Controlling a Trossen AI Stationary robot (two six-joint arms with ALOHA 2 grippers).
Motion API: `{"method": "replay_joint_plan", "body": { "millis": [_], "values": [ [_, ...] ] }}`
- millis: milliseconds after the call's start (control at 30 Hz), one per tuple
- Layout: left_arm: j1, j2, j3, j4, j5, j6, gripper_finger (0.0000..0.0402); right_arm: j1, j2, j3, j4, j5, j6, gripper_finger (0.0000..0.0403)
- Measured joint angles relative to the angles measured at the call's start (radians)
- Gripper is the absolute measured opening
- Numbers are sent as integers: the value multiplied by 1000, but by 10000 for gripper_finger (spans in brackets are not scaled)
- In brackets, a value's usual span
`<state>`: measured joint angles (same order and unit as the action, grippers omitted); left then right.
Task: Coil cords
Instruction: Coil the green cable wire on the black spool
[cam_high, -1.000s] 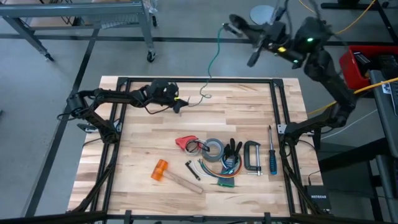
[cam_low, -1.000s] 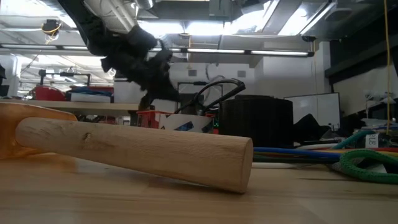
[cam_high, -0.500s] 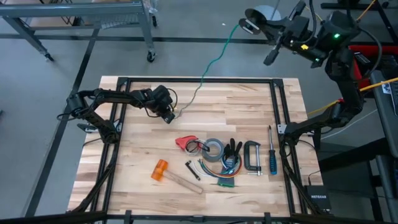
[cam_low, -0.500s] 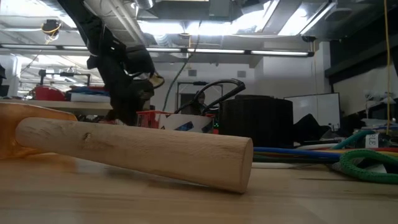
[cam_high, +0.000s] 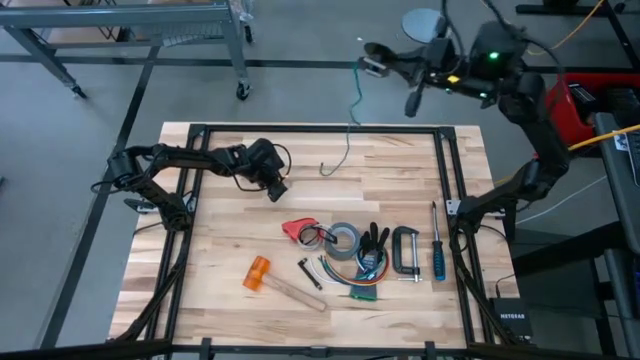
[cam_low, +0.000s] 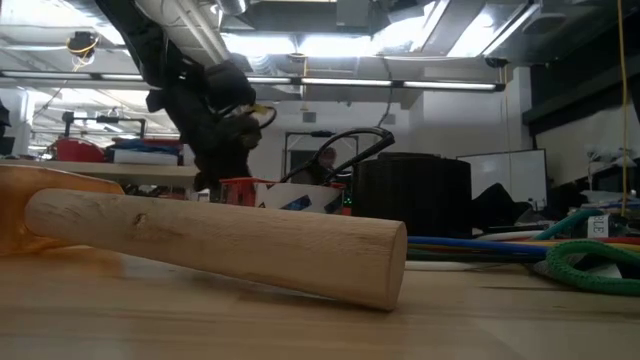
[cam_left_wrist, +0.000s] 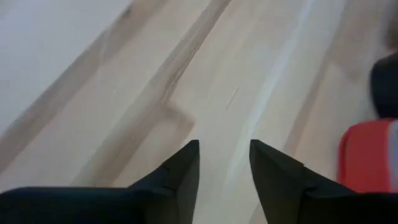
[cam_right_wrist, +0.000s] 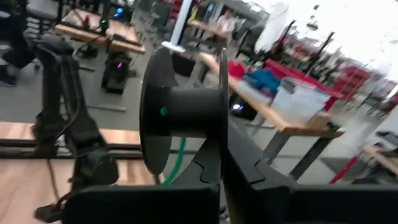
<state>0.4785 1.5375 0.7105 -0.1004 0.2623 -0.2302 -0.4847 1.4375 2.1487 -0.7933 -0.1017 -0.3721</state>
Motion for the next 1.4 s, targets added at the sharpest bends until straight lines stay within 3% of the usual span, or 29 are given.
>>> {"method": "replay_joint_plan", "body": {
  "millis": [500, 767, 967, 1200, 1400],
  "values": [
    [-107, 0, 0, 576, -2, 46, 114, 0, 197, -1, -48, 0, 9, 1],
    [-119, 0, 0, 729, -4, 21, 117, 0, 291, -1, -47, -110, 44, 1],
    [-96, -72, 1, 731, -39, 32, 117, 0, 326, -2, -95, -181, 126, 1],
    [-49, -212, 2, 623, -43, 87, 117, 0, 317, -2, -279, -181, 166, 1],
    [-42, -242, 2, 513, -42, 110, 117, 0, 279, -2, -442, -181, 240, 1]
  ]
}}
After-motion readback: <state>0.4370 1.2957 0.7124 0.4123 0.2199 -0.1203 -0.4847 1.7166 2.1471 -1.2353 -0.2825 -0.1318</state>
